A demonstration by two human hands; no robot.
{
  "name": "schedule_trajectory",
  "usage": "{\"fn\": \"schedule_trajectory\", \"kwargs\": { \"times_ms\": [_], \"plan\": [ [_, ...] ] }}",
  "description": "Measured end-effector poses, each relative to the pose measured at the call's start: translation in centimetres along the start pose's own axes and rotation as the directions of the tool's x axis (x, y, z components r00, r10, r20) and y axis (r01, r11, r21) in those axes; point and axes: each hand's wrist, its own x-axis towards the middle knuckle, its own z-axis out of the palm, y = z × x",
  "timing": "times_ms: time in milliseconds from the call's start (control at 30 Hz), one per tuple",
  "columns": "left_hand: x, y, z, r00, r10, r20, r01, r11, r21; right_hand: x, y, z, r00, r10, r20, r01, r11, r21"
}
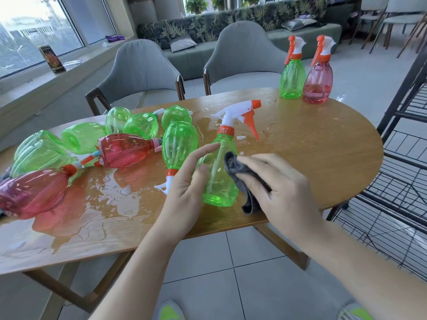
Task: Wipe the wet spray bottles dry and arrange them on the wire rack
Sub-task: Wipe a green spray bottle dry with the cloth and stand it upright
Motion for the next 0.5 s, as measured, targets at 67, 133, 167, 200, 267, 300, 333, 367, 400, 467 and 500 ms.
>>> {"fn": "schedule_trajectory", "kwargs": {
  "times_ms": [67,133,167,200,267,300,333,367,400,467,500],
  "plan": [
    [0.1,0.1,0.0,1.000,-0.016,0.008,0.016,1.000,-0.001,-0.1,0.1,-0.2,1.000,-0.016,0.008,0.015,1.000,0.025],
    [0.2,0.0,0.0,1.000,-0.021,0.023,0.021,1.000,-0.003,0.4,0.4,-0.3,1.000,0.012,-0.014,-0.012,0.999,0.033],
    [0.2,-0.1,0.1,1.000,-0.018,0.026,0.018,1.000,-0.004,0.7,0.5,-0.3,0.999,0.037,-0.030,-0.036,0.999,0.033],
    [0.2,-0.2,0.2,1.000,-0.013,0.026,0.014,1.000,-0.008,0.9,0.6,-0.3,0.997,0.061,-0.045,-0.059,0.998,0.032],
    [0.1,-0.2,0.4,1.000,-0.017,0.021,0.018,0.999,-0.029,1.0,0.5,-0.2,0.994,0.094,-0.050,-0.092,0.995,0.038],
    [0.0,-0.1,0.6,1.000,-0.018,0.020,0.019,0.999,-0.039,0.9,0.4,-0.2,0.994,0.099,-0.039,-0.097,0.994,0.050],
    [0.0,-0.2,0.7,1.000,-0.020,0.014,0.020,0.999,-0.045,0.7,0.3,-0.3,0.995,0.094,-0.022,-0.092,0.993,0.071],
    [-0.1,0.0,0.8,1.000,-0.028,0.009,0.028,0.998,-0.054,0.5,0.2,-0.4,0.997,0.074,-0.001,-0.073,0.993,0.097],
    [0.0,0.0,0.8,0.999,-0.037,-0.002,0.037,0.997,-0.065,0.2,0.1,-0.5,0.999,0.040,0.024,-0.043,0.992,0.122],
    [0.1,0.1,0.9,0.999,-0.049,-0.007,0.048,0.993,-0.110,-0.5,-0.1,-0.7,0.995,-0.047,0.087,0.033,0.988,0.151],
    [0.1,0.3,0.9,0.999,-0.049,-0.007,0.048,0.989,-0.137,-0.8,-0.1,-0.8,0.988,-0.089,0.125,0.068,0.984,0.162]
  ]
}}
